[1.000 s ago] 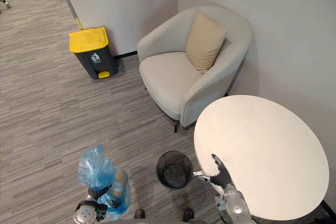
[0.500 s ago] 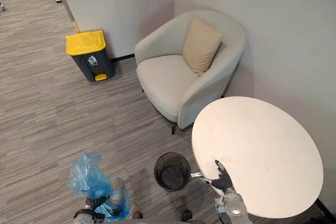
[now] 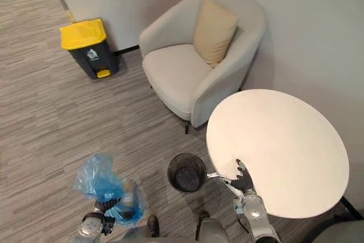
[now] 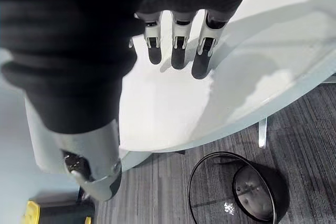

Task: Gather rubbish on tea table into small bin, then transfer packed bag to large trash can.

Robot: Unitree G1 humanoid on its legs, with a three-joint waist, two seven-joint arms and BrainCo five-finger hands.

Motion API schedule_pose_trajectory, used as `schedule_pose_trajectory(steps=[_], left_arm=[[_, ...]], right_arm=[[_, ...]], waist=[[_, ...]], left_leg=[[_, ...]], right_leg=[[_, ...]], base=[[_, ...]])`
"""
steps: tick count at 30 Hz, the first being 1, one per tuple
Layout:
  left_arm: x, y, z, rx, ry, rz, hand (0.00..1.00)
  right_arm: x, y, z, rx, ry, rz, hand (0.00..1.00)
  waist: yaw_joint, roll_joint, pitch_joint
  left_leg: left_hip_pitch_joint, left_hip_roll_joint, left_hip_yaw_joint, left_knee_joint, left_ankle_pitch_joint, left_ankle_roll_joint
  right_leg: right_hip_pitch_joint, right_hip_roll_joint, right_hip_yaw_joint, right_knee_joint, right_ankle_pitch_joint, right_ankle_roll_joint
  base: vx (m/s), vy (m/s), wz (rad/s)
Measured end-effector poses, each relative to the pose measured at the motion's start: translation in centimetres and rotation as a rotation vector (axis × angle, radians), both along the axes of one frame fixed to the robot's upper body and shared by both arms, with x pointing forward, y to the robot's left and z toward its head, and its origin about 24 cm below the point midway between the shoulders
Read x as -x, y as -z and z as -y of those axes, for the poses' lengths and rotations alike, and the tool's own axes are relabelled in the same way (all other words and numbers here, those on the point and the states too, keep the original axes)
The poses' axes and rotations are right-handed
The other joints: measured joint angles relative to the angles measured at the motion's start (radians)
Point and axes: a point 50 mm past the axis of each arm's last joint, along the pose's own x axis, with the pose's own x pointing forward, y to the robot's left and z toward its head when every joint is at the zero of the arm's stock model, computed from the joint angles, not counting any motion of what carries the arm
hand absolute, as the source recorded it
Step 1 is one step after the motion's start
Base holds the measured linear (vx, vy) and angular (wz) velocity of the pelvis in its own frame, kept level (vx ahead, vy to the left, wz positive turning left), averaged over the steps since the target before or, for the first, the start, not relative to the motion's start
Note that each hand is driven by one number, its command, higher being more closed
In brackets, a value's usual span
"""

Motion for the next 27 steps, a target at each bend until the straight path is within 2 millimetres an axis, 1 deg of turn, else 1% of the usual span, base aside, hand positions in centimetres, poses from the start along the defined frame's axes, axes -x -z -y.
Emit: schedule_pose_trajectory(steps=[1, 2, 3, 4, 5, 6, 7, 8, 9, 10, 11, 12, 13, 14, 15, 16, 17, 18, 19, 20, 21, 23, 24, 25, 27], left_arm=[[-0.1, -0.2, -0.3, -0.003, -0.004, 0.010, 1.00], [0.1, -0.3, -0.5, -0.004, -0.014, 0.013, 1.00], [0.3, -0.3, -0.6, -0.001, -0.023, 0.012, 1.00], [0.4, 0.0, 0.0, 0.020, -0.033, 0.008, 1.00], [0.6, 0.2, 0.4, 0.034, -0.035, 0.004, 1.00], [0.6, 0.2, 0.6, 0.040, -0.037, 0.002, 1.00], [0.7, 0.3, 0.9, 0.050, -0.038, 0.001, 1.00], [0.7, 0.4, 1.1, 0.060, -0.041, 0.002, 1.00], [0.7, 0.4, 1.2, 0.065, -0.043, 0.002, 1.00], [0.6, 0.4, 1.3, 0.070, -0.046, 0.003, 1.00], [0.1, 0.2, 1.6, 0.079, -0.039, 0.016, 1.00], [-0.4, 0.1, 1.9, 0.087, -0.033, 0.029, 1.00], [-0.5, 0.1, 2.0, 0.090, -0.031, 0.030, 1.00], [-0.5, 0.1, 2.2, 0.093, -0.027, 0.030, 1.00], [-0.4, 0.1, 2.2, 0.092, -0.026, 0.028, 1.00], [-0.4, 0.1, 2.2, 0.093, -0.021, 0.027, 1.00], [-0.4, 0.2, 2.3, 0.093, -0.018, 0.026, 1.00], [-0.5, 0.2, 2.4, 0.095, -0.012, 0.026, 1.00], [-0.4, 0.2, 2.4, 0.094, -0.011, 0.024, 1.00], [-0.4, 0.2, 2.1, 0.084, -0.010, 0.017, 1.00], [-0.4, 0.2, 1.8, 0.074, -0.009, 0.015, 1.00], [0.0, 0.3, 1.7, 0.073, -0.010, 0.005, 1.00], [0.1, 0.4, 1.8, 0.074, -0.008, 0.002, 1.00], [0.3, 0.5, 1.8, 0.074, -0.009, -0.004, 1.00], [0.4, 0.5, 1.8, 0.073, -0.007, -0.006, 1.00]], right_arm=[[0.5, 0.3, 0.1, 0.001, 0.005, -0.015, 0.00], [0.9, 0.4, 0.3, 0.002, 0.012, -0.024, 0.00], [0.9, 0.3, 0.5, -0.002, 0.028, -0.015, 0.00], [0.3, -0.1, 0.8, 0.006, 0.026, 0.011, 0.00], [-0.2, -0.5, 1.0, 0.016, 0.022, 0.029, 0.00], [-0.4, -0.8, 1.0, 0.018, 0.021, 0.043, 0.00], [-0.6, -1.1, 1.0, 0.023, 0.027, 0.063, 0.00], [-0.8, -1.3, 1.2, 0.032, 0.037, 0.078, 0.00], [-0.9, -1.4, 1.3, 0.033, 0.038, 0.082, 0.00], [-0.9, -1.4, 1.2, 0.028, 0.042, 0.082, 0.00], [-0.9, -1.5, 1.4, 0.023, 0.062, 0.089, 0.00], [-0.7, -1.6, 1.9, 0.023, 0.092, 0.094, 0.00], [-0.5, -1.5, 2.3, 0.027, 0.105, 0.089, 0.00], [-0.1, -1.5, 2.8, 0.028, 0.137, 0.084, 0.00], [0.3, -1.3, 3.1, 0.027, 0.156, 0.075, 0.00], [0.6, -1.2, 3.4, 0.031, 0.173, 0.066, 0.00], [0.6, -1.2, 3.5, 0.032, 0.178, 0.064, 0.00], [0.7, -1.2, 3.8, 0.034, 0.186, 0.060, 0.00], [0.7, -1.2, 3.8, 0.034, 0.186, 0.058, 0.00], [0.9, -0.9, 3.3, 0.017, 0.193, 0.045, 0.00], [1.0, -0.4, 2.7, -0.006, 0.196, 0.027, 0.00], [1.2, 0.0, 2.0, -0.030, 0.180, 0.003, 0.00], [1.4, 0.3, 1.5, -0.037, 0.159, -0.012, 0.00], [1.5, 0.6, 0.9, -0.055, 0.133, -0.030, 0.00], [1.8, 0.9, 0.5, -0.069, 0.130, -0.044, 0.00]], waist=[[0.004, -0.016, -0.003], [0.007, -0.030, -0.006], [0.020, -0.036, -0.006], [0.038, -0.023, -0.004], [0.038, 0.002, 0.003], [0.038, 0.011, 0.007], [0.033, 0.028, 0.016], [0.031, 0.043, 0.022], [0.030, 0.040, 0.017], [0.029, 0.037, 0.018], [0.025, 0.028, 0.026], [0.024, 0.014, 0.034], [0.022, 0.012, 0.033], [0.014, 0.014, 0.033], [0.009, 0.014, 0.033], [0.000, 0.018, 0.031], [0.000, 0.020, 0.029], [-0.007, 0.027, 0.028], [-0.008, 0.033, 0.029], [-0.006, 0.019, 0.025], [0.001, 0.017, 0.024], [0.006, 0.006, 0.017], [0.007, 0.008, 0.015], [0.004, 0.017, 0.004], [0.004, 0.026, 0.002]], left_leg=[[-0.010, -0.013, -0.031, 0.015, 0.002, -0.004], [-0.027, -0.025, -0.055, 0.033, 0.003, -0.009], [-0.053, -0.030, -0.069, 0.041, 0.012, -0.023], [-0.075, -0.015, -0.082, 0.026, 0.026, -0.035], [-0.092, 0.002, -0.105, 0.007, 0.046, -0.047], [-0.094, 0.007, -0.121, -0.014, 0.062, -0.052], [-0.099, 0.017, -0.151, -0.054, 0.081, -0.063], [-0.100, 0.028, -0.164, -0.098, 0.081, -0.065], [-0.100, 0.043, -0.155, -0.141, 0.073, -0.069], [-0.100, 0.049, -0.140, -0.149, 0.062, -0.066], [-0.137, 0.053, -0.068, -0.101, 0.058, -0.050], [-0.163, 0.039, 0.015, 0.006, 0.055, -0.047], [-0.162, 0.033, 0.042, 0.050, 0.051, -0.042], [-0.139, 0.031, 0.091, 0.117, 0.030, -0.020], [-0.123, 0.033, 0.112, 0.137, 0.019, -0.009], [-0.073, 0.040, 0.140, 0.144, 0.008, 0.005], [-0.046, 0.042, 0.152, 0.134, -0.001, 0.003], [0.014, 0.035, 0.162, 0.032, -0.020, -0.008], [0.032, 0.032, 0.162, -0.014, -0.023, -0.007], [0.046, 0.018, 0.161, -0.070, -0.001, -0.009], [0.054, 0.002, 0.158, -0.088, 0.006, 0.000], [0.069, -0.018, 0.154, -0.100, 0.006, 0.001], [0.076, -0.028, 0.152, -0.107, 0.006, 0.002], [0.075, -0.043, 0.143, -0.121, 0.009, 0.007], [0.075, -0.052, 0.141, -0.132, 0.008, 0.012]], right_leg=[[0.011, -0.001, 0.026, 0.079, -0.046, 0.017], [0.025, 0.000, 0.055, 0.070, -0.074, 0.019], [0.030, 0.009, 0.070, 0.034, -0.110, -0.014], [0.031, 0.038, 0.066, -0.012, -0.108, -0.042], [0.024, 0.057, 0.043, -0.042, -0.088, -0.052], [0.020, 0.064, 0.028, -0.055, -0.075, -0.057], [0.018, 0.075, -0.003, -0.073, -0.059, -0.068], [0.021, 0.089, -0.040, -0.095, -0.039, -0.082], [0.031, 0.085, -0.066, -0.133, -0.009, -0.103], [0.035, 0.079, -0.086, -0.160, 0.011, -0.116], [0.035, 0.059, -0.125, -0.198, 0.041, -0.132], [0.037, 0.026, -0.169, -0.226, 0.067, -0.138], [0.044, 0.012, -0.189, -0.237, 0.073, -0.136], [0.065, -0.008, -0.226, -0.259, 0.085, -0.128], [0.077, -0.016, -0.243, -0.270, 0.090, -0.124], [0.096, -0.025, -0.273, -0.295, 0.105, -0.112], [0.099, -0.028, -0.282, -0.305, 0.113, -0.105], [0.103, -0.027, -0.303, -0.335, 0.133, -0.083], [0.109, -0.020, -0.311, -0.350, 0.144, -0.076], [0.120, -0.022, -0.315, -0.386, 0.173, -0.063], [0.142, -0.024, -0.316, -0.434, 0.203, -0.052], [0.171, -0.036, -0.317, -0.466, 0.219, -0.033], [0.178, -0.038, -0.315, -0.471, 0.221, -0.031], [0.179, -0.046, -0.312, -0.482, 0.224, -0.025], [0.180, -0.052, -0.310, -0.488, 0.228, -0.020]], base=[[-0.08, -0.178, 0.95], [-0.15, -0.255, 0.83], [-0.21, -0.231, 0.47], [-0.23, -0.164, 0.32], [-0.19, -0.090, 0.21], [-0.17, -0.097, 0.48], [-0.19, -0.137, 0.66], [-0.20, -0.190, 0.76], [-0.15, -0.128, 0.65], [-0.13, -0.086, 0.76], [-0.15, -0.049, 1.03], [-0.12, -0.056, 1.10], [-0.13, -0.026, 1.12], [-0.08, 0.019, 0.84], [-0.11, 0.056, 0.99], [-0.07, 0.075, 0.66], [-0.10, 0.158, 0.76], [-0.07, 0.121, 0.49], [-0.12, 0.215, 0.50], [-0.08, 0.183, 0.26], [-0.09, 0.213, 0.18], [-0.06, 0.146, 0.11], [-0.09, 0.150, 0.18], [-0.06, 0.113, 0.14], [-0.03, 0.083, 0.09]])
